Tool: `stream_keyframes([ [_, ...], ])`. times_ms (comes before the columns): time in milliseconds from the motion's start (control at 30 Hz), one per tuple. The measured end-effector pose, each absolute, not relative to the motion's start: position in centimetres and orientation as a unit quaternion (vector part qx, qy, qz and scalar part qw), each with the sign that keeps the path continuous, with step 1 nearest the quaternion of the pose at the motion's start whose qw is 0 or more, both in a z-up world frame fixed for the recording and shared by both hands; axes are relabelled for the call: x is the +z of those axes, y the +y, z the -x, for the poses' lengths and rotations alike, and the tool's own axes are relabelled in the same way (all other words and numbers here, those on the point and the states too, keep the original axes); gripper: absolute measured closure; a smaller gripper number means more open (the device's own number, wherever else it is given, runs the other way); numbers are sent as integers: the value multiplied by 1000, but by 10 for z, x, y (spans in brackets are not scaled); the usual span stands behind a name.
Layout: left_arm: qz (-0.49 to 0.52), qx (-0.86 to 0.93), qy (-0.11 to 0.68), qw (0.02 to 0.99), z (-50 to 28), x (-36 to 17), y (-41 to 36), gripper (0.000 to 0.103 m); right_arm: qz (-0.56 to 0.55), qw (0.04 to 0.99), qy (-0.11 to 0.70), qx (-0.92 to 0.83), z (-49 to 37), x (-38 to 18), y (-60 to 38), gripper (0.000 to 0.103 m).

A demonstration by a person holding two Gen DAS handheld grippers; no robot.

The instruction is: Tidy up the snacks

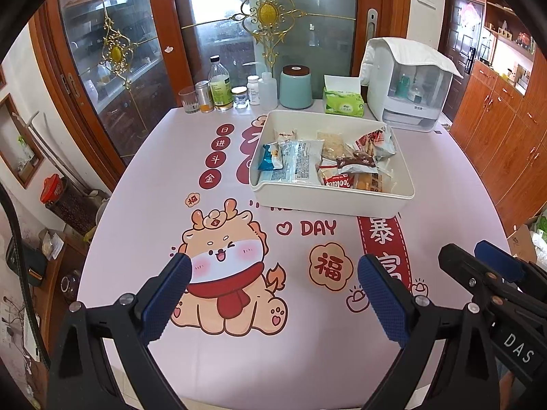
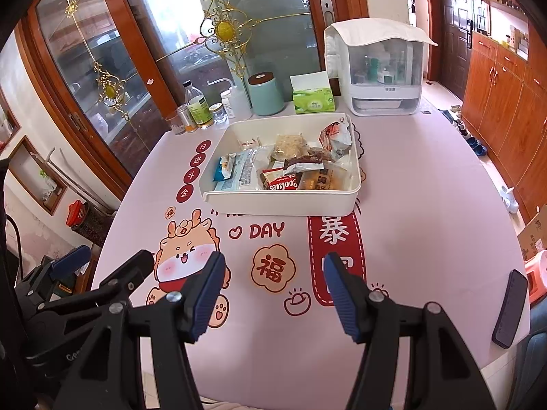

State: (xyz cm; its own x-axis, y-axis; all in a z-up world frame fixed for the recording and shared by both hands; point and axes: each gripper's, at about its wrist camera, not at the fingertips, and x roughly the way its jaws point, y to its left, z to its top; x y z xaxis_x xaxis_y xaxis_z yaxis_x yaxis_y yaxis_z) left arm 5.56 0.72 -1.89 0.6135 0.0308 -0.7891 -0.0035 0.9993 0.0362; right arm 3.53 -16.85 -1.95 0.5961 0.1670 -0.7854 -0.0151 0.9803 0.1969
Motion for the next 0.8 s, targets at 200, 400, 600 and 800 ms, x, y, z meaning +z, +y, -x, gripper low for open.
stream_keyframes([
  [200,-14,9,442,897,-56,-21,6,6,-86,889,448,51,-35,-21,-169,42],
  [400,-14,9,442,897,-56,-21,6,6,-87,888,448,51,-34,-22,-169,42],
  [600,-14,9,442,897,-56,-21,6,6,-88,888,449,50,-33,-25,-169,42],
  [800,-14,9,443,896,-56,-21,6,6,-89,887,450,49,-33,-25,-169,42],
])
